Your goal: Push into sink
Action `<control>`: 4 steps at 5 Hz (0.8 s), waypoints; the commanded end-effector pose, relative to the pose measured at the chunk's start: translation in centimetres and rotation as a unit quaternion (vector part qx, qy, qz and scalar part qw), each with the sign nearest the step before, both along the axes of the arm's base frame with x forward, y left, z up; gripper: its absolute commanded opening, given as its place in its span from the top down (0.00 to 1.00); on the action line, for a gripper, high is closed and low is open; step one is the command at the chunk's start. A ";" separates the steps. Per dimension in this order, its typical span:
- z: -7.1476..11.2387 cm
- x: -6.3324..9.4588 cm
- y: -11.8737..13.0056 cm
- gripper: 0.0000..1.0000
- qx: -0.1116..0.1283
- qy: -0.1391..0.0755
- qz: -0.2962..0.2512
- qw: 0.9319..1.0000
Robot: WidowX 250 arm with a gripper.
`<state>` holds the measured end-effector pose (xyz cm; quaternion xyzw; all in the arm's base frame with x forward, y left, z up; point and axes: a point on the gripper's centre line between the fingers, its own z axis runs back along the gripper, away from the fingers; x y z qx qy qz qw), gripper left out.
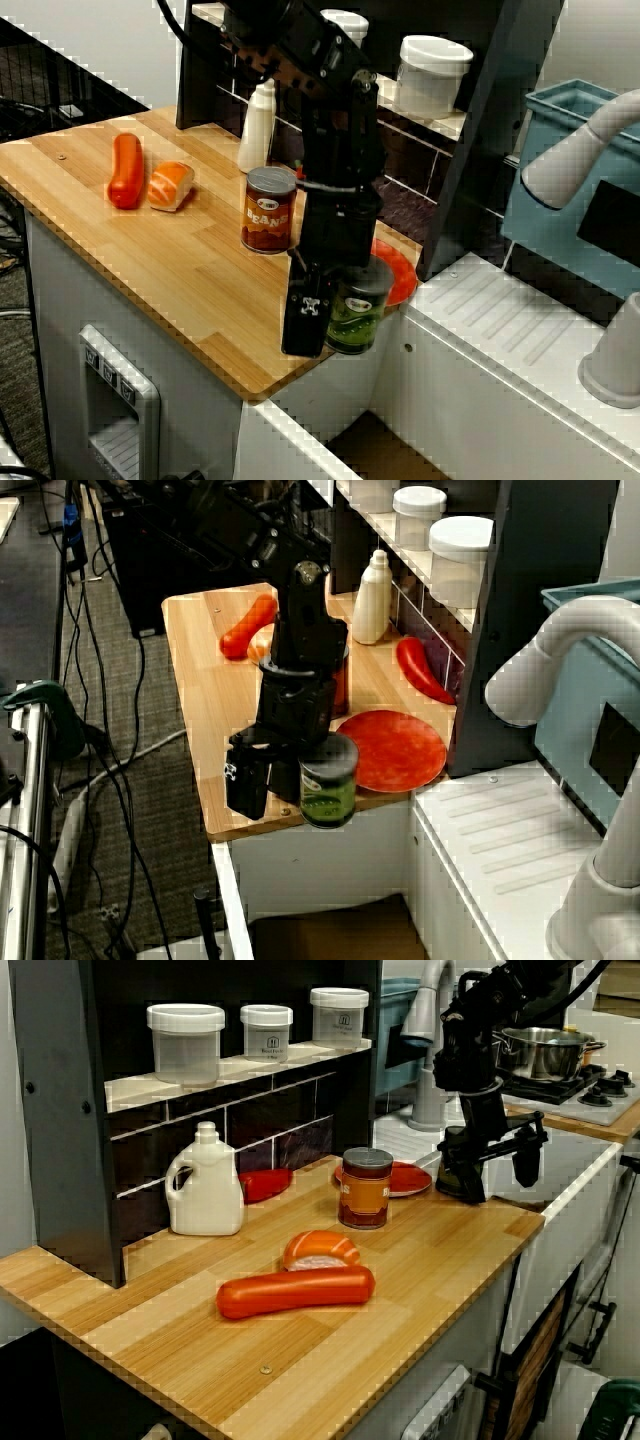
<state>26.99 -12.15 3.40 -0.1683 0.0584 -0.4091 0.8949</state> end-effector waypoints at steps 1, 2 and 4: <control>0.3 0.3 0.0 0.00 -0.003 -0.017 0.001 1.000; 0.6 0.3 0.2 0.00 -0.008 -0.012 0.004 1.000; 0.5 0.5 0.9 0.00 0.004 -0.017 0.017 1.000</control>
